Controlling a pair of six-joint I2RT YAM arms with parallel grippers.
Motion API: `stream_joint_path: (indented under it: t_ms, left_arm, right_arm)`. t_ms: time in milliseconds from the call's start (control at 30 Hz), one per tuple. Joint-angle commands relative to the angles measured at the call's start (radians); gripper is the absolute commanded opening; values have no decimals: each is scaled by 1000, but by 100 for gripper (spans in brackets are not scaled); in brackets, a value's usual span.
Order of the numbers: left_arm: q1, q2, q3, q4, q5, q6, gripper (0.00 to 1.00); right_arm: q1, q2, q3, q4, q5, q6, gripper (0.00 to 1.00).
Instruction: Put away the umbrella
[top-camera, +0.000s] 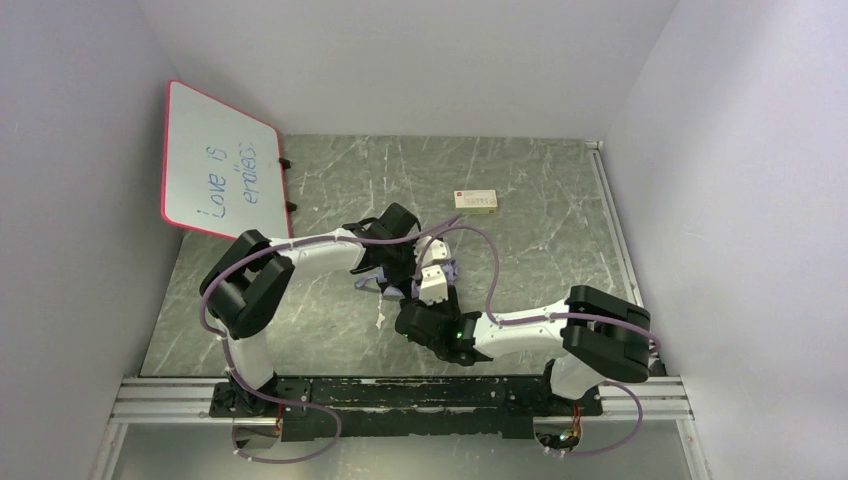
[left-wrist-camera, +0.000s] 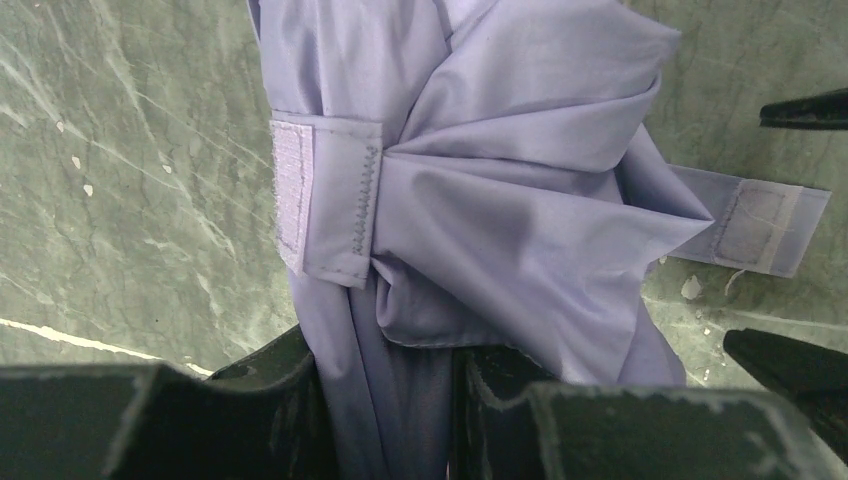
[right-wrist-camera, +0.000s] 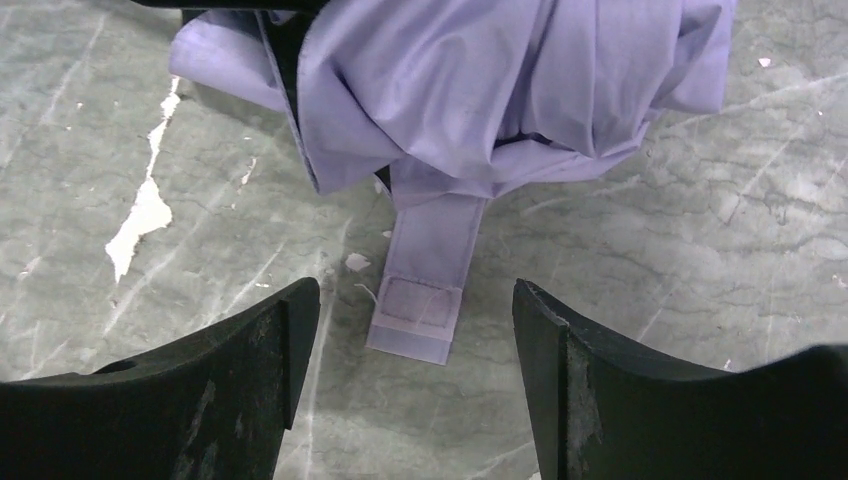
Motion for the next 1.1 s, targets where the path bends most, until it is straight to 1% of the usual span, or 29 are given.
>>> stream_joint_path:
  t_ms: [0, 200, 300, 367, 533, 633, 833, 1067]
  left_arm:
    - [23, 74, -46, -53, -162, 36, 5]
    - [23, 78, -44, -57, -167, 37, 5]
    - [23, 77, -46, -56, -169, 38, 5]
    - [23, 76, -49, -52, -169, 38, 5]
    - [23, 77, -49, -55, -169, 40, 5]
    - [23, 75, -49, -60, -171, 43, 5]
    - [24, 70, -49, -62, -167, 45, 5]
    - [23, 70, -51, -62, -170, 44, 5]
  right_arm:
    - [4, 9, 10, -61, 34, 45, 74]
    - [4, 41, 17, -65, 2, 49, 72]
    - [3, 68, 24, -80, -6, 66, 70]
    - [3, 74, 23, -93, -7, 88, 66]
    - [2, 52, 3, -97, -15, 128, 53]
    - [0, 52, -4, -109, -18, 153, 48]
    - [-9, 78, -1, -136, -32, 185, 42]
    - [-25, 83, -9, -147, -43, 185, 34]
